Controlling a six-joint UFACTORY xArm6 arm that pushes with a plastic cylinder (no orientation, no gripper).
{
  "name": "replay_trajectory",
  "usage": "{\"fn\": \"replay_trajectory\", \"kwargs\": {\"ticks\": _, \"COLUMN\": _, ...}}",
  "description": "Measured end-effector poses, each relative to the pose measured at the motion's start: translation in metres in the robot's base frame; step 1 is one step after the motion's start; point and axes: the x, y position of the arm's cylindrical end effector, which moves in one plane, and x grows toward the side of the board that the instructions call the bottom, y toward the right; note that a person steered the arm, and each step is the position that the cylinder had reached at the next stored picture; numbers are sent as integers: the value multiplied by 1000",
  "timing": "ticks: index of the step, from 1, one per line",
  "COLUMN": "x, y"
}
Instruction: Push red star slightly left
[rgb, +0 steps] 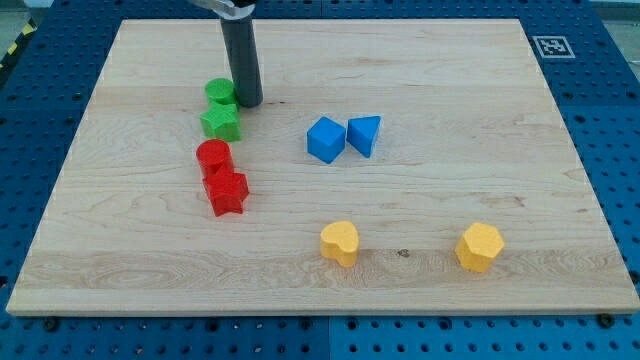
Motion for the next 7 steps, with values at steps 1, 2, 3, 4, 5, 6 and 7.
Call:
{"fn": "replay_trajectory", "kwargs": {"ticks": 1, "x": -9, "y": 9}}
{"fn": "replay_trajectory", "kwargs": {"ticks": 2, "x": -19, "y": 32}}
{"fn": "replay_trajectory", "kwargs": {"ticks": 3, "x": -18, "y": 32}}
{"fn": "replay_trajectory", "kwargs": {"ticks": 4, "x": -9, "y": 31}}
{"fn": "replay_trajectory", "kwargs": {"ticks": 5, "x": 5, "y": 31}}
{"fn": "replay_trajectory", "kwargs": {"ticks": 6, "x": 29, "y": 31}}
{"fn": "replay_trajectory", "kwargs": {"ticks": 7, "x": 52, "y": 31}}
